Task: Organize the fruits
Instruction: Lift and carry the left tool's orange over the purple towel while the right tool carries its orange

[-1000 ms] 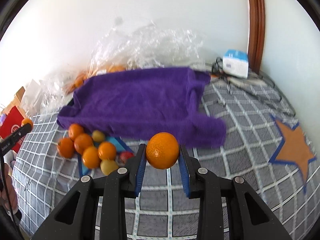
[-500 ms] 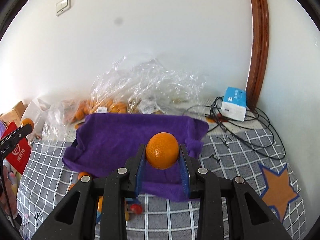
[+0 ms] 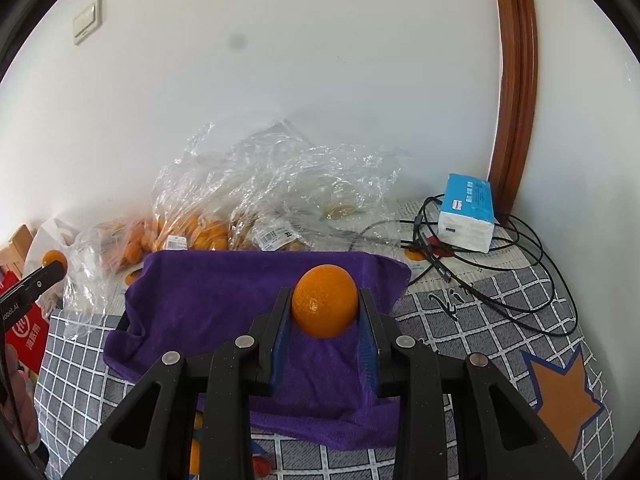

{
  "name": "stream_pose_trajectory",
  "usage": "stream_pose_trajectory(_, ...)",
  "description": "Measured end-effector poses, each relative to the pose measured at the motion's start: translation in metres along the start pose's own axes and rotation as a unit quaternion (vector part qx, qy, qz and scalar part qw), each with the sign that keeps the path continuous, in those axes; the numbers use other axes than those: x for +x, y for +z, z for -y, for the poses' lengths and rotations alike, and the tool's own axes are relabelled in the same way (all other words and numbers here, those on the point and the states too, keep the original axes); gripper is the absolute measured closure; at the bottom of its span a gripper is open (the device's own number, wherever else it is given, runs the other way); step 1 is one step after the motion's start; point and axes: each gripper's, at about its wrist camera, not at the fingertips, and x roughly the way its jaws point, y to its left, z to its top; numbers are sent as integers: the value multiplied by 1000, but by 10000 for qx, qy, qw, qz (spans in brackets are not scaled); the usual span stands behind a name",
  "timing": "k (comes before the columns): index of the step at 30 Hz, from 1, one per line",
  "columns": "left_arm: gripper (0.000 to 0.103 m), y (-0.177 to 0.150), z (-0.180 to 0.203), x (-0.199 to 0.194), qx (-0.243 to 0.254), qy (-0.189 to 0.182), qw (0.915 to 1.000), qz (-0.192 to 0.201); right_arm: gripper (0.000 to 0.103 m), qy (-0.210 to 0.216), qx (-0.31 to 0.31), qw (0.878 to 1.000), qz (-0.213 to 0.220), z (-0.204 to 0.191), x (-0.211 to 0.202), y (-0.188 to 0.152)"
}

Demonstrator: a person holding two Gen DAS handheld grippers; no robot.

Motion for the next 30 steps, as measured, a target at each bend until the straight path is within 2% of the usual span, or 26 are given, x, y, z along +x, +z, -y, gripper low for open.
stream_pose_trajectory(15,70,-16,2,75,-66,-84,9982,-598,72,-92,-119,9989,-433,-10,63,-9)
stream_pose_trajectory(30,70,-41,9,130,95,58,9915,-1298,72,-140,-401,9942,-991,-14,123,-29)
